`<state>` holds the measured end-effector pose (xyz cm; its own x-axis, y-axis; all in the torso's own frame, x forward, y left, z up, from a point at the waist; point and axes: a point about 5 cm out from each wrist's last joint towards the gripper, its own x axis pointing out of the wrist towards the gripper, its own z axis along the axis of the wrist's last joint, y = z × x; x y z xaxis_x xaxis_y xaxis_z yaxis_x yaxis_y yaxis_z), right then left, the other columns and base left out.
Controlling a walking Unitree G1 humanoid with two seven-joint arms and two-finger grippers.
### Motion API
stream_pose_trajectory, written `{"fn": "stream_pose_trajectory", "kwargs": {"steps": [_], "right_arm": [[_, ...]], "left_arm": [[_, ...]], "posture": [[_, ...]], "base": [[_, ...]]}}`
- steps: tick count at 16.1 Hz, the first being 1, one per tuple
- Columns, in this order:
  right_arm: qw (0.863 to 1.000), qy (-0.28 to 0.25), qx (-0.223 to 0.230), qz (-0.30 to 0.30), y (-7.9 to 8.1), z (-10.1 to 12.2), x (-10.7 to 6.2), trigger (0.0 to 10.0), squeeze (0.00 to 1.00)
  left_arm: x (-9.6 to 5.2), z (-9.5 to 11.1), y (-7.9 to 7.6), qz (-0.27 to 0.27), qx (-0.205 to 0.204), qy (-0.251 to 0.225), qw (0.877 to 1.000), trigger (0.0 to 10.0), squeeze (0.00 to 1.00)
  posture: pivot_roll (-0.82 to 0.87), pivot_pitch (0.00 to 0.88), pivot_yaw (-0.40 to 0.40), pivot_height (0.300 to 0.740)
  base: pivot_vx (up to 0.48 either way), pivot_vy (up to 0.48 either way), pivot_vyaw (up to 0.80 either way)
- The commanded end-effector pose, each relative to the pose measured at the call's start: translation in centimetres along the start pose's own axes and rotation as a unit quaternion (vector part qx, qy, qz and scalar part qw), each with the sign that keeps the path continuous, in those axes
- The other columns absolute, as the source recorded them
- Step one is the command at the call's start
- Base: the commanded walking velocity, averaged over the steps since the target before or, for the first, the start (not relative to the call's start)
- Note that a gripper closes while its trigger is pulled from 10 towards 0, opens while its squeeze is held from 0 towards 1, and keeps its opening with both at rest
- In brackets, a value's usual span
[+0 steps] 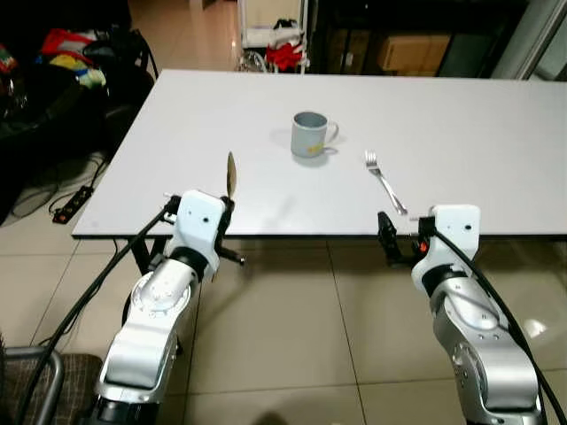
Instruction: Setting the table
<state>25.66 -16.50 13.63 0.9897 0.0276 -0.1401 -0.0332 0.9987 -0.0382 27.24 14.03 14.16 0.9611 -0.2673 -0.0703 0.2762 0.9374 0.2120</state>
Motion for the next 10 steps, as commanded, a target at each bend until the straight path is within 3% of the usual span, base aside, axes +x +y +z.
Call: {"fn": "stream_pose_trajectory", "kwargs": {"steps": [1,2,6,10], "right_arm": [[1.000,-0.006,0.001,0.010,0.1,0.3,0.0,10.0,0.00],[1.000,-0.005,0.001,0.010,0.1,0.3,0.1,10.0,0.00],[1.000,-0.004,0.002,0.015,0.3,0.2,0.3,10.0,0.00],[1.000,-0.003,-0.001,0.018,0.4,0.2,0.3,10.0,0.00]], "left_arm": [[-0.1,0.0,0.0,0.003,0.005,0.004,1.000,10.0,0.00],[-0.2,0.0,0.2,0.008,0.005,0.005,1.000,10.0,0.00],[-0.8,-0.2,1.3,0.029,0.004,0.010,1.000,10.0,0.00],[-0.9,-0.2,1.2,0.026,0.011,0.014,1.000,10.0,0.00]], "posture": [[0.12,0.000,-0.038,0.740],[0.13,0.000,-0.039,0.740],[0.14,0.000,-0.044,0.740],[0.14,0.000,-0.043,0.740]], "base": [[0.319,0.000,0.00],[0.330,0.000,0.00],[0.370,0.000,-0.77],[0.368,0.000,0.00]]}}
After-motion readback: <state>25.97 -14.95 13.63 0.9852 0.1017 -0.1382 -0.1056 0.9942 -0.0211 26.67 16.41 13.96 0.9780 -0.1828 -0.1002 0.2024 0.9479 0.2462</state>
